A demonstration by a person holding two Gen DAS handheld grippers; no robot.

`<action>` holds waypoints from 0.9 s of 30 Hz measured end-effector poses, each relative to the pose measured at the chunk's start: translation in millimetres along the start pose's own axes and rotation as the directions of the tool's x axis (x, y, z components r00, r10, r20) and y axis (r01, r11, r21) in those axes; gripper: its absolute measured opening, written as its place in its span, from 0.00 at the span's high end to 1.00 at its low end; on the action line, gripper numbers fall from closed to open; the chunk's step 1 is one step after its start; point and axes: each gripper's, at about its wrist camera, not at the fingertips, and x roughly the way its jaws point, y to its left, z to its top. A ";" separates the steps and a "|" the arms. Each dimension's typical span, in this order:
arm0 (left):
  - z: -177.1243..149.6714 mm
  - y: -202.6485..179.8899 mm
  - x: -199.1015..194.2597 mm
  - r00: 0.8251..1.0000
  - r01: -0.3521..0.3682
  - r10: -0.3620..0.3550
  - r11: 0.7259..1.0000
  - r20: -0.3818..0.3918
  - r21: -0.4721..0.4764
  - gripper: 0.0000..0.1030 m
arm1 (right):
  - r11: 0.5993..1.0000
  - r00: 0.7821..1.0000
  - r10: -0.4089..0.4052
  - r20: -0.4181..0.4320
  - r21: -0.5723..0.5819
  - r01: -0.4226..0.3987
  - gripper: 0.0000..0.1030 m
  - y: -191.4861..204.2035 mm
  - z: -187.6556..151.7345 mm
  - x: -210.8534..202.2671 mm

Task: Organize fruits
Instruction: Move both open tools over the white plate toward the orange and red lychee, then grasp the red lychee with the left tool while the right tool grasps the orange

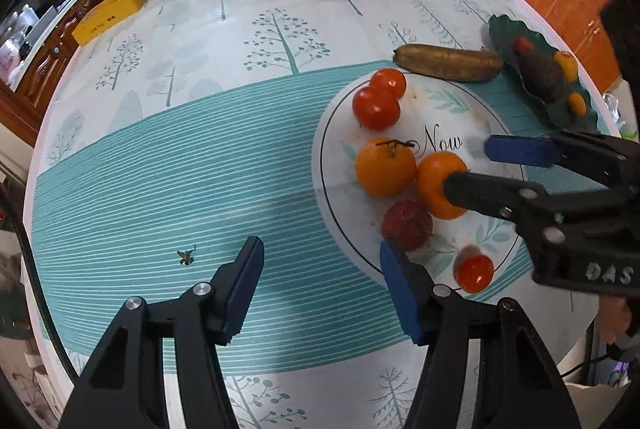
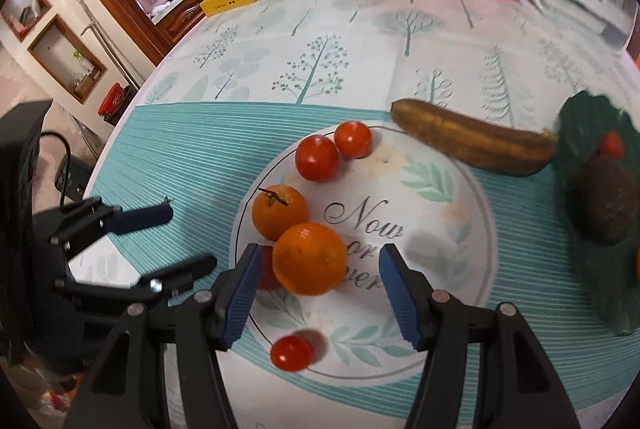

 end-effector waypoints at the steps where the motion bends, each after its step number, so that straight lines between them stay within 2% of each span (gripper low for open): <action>1: -0.3 -0.6 1.0 1.000 0.005 -0.005 1.000 0.000 0.006 0.42 | 1.000 1.000 0.003 -0.005 0.006 -0.003 0.41 -0.7 0.4 2.9; 3: -0.3 -1.2 1.6 1.000 0.014 -0.014 1.000 0.002 0.013 0.42 | 1.000 1.000 0.017 -0.023 0.022 -0.017 0.44 -1.9 0.7 10.7; 6: 0.5 -2.1 1.4 1.000 0.030 -0.030 0.999 0.005 0.014 0.42 | 0.998 0.997 0.054 -0.050 0.040 -0.052 0.55 -2.2 -1.3 19.4; 11: 3.3 -3.7 3.3 0.998 0.056 -0.056 0.998 0.002 0.012 0.42 | 0.998 0.998 0.051 -0.044 0.031 -0.049 0.56 -1.2 -4.4 19.4; 15: 6.0 -7.7 7.6 0.997 0.073 -0.073 0.997 -0.006 0.012 0.42 | 1.000 1.000 0.003 -0.030 0.017 -0.003 0.57 -1.8 -7.9 14.4; 27: 15.6 -28.4 19.5 0.989 0.149 -0.149 0.988 -0.024 0.024 0.42 | 0.998 0.999 -0.054 -0.009 0.044 0.054 0.57 -25.0 -14.5 -2.6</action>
